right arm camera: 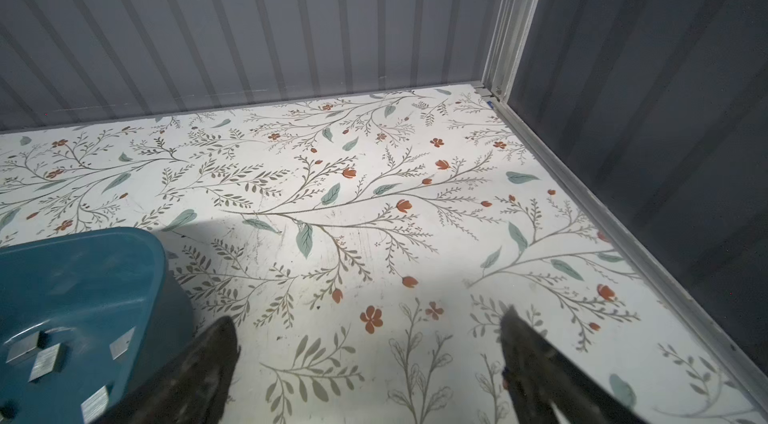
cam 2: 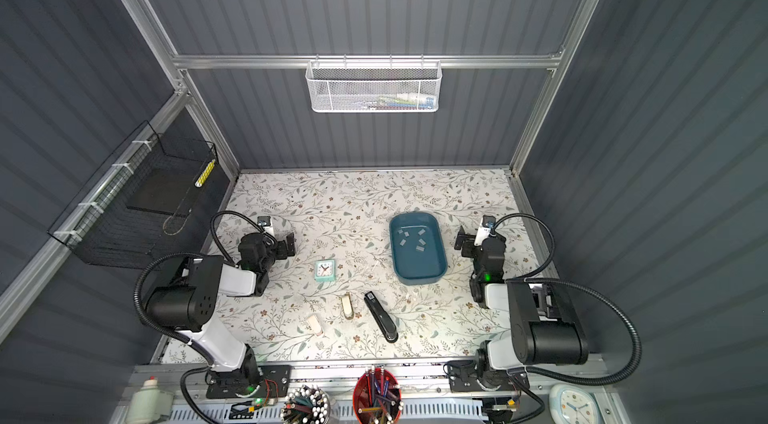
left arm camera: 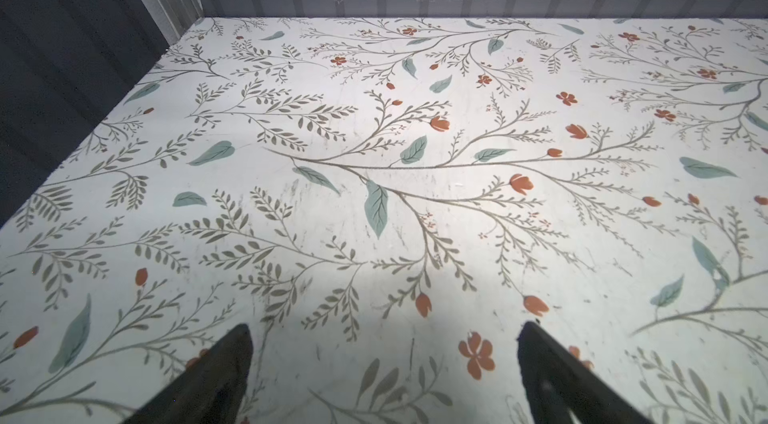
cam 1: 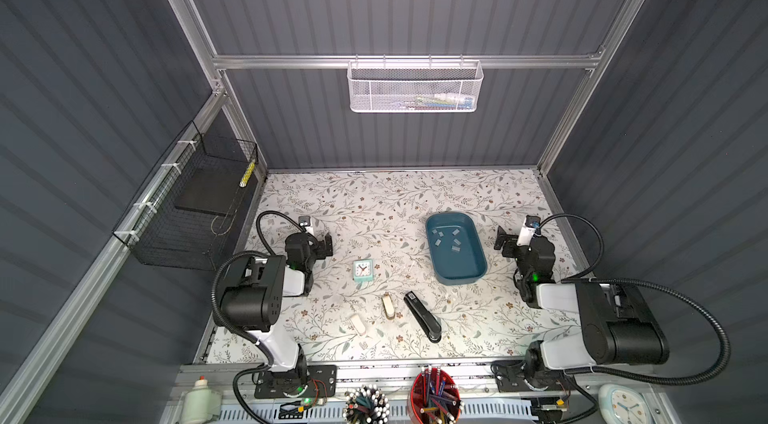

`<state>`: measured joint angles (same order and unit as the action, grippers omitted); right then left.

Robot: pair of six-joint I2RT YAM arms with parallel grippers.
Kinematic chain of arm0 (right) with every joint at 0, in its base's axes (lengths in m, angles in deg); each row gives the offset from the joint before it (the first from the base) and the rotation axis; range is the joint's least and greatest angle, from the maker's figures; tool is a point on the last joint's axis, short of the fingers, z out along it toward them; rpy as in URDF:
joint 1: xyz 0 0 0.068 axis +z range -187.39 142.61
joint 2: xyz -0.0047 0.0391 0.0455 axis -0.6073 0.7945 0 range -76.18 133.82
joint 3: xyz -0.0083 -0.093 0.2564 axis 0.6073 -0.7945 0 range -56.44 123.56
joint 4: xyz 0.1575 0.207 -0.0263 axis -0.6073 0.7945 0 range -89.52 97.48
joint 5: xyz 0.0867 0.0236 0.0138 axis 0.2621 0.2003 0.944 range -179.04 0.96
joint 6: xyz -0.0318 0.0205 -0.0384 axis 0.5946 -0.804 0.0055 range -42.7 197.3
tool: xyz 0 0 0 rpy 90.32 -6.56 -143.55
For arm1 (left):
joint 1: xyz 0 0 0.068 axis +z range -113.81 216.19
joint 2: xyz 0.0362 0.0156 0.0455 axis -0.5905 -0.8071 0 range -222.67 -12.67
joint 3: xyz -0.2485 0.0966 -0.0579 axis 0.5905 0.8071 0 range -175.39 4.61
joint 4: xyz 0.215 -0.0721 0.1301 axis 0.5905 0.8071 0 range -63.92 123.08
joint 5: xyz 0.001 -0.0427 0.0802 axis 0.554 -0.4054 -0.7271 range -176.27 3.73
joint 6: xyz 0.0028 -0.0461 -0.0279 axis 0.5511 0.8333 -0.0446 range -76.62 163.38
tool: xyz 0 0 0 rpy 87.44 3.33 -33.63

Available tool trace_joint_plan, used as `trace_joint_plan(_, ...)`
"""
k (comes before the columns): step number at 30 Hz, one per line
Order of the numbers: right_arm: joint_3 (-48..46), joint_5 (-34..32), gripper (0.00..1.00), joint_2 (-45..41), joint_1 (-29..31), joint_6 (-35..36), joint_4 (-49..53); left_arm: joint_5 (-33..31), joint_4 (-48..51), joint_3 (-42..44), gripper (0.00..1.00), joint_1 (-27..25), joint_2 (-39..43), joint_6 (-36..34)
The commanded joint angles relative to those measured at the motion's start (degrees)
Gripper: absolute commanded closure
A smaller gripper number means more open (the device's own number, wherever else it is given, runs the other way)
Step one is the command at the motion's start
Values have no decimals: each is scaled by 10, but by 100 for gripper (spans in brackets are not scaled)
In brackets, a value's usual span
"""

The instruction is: Load the staples into the stapler

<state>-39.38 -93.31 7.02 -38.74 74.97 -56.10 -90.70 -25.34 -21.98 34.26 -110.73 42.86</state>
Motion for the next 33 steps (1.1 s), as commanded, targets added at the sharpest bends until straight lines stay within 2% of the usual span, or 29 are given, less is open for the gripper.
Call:
trace_joint_plan(1, -11, -23, 1, 3, 11, 12, -43, 1, -1, -8, 0, -3, -4, -10)
trace_joint_plan(33, 4, -17, 1, 4, 5, 5, -14, 1, -1, -9, 0, -3, -4, -11)
